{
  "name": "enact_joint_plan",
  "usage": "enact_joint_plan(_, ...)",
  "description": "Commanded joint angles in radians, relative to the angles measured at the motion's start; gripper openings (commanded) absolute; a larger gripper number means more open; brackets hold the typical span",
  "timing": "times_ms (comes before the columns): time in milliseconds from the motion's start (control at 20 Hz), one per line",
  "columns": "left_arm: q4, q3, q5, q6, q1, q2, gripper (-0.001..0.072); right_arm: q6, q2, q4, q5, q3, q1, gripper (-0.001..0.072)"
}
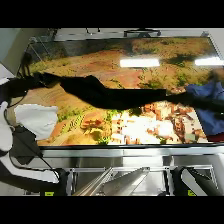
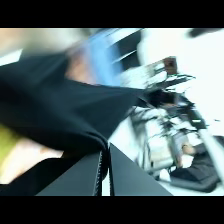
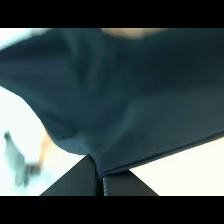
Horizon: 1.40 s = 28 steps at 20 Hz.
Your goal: Fold the shirts.
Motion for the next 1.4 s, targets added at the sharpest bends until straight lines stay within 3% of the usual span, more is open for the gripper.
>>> enact_joint_plan(0,-0.433,0.005,-0.022,0.074,0.003,0.272,0.0023,0.063,0.175,0.127,-0.003,0.469,-0.080,0.0018)
enact_joint_plan(150,-0.537,0.117,0.093,0.078,0.050,0.499,0.0023,0.092,0.224,0.125,-0.020,0.794,-0.193,0.0018)
enact_joint_plan(300,-0.496,0.260,0.166,-0.006,0.181,0.654,0.0024,0.161,0.250,0.050,-0.018,0.950,-0.286,0.0018)
enact_joint_plan(450,-0.247,0.324,0.197,-0.153,0.332,0.725,0.0025,0.192,0.256,-0.010,0.007,0.956,-0.290,0.0018)
enact_joint_plan(600,-0.085,0.278,0.238,-0.153,0.281,0.706,0.0026,0.188,0.229,-0.017,0.050,0.854,-0.275,0.0016)
enact_joint_plan(750,0.134,0.185,0.263,-0.125,0.065,0.595,0.0025,0.135,0.221,-0.055,0.039,0.574,-0.211,0.0016)
enact_joint_plan(950,0.428,0.055,0.418,-0.098,-0.152,0.374,0.0025,0.023,0.150,-0.107,-0.113,0.151,-0.142,0.0017)
enact_joint_plan(1150,0.494,0.019,0.494,-0.083,-0.245,0.046,0.0025,-0.166,-0.134,-0.081,-0.332,-0.126,-0.047,0.0017)
enact_joint_plan(1350,0.493,0.206,0.507,-0.099,-0.255,-0.307,0.0024,-0.319,-0.556,0.133,-0.359,-0.050,-0.015,0.0016)
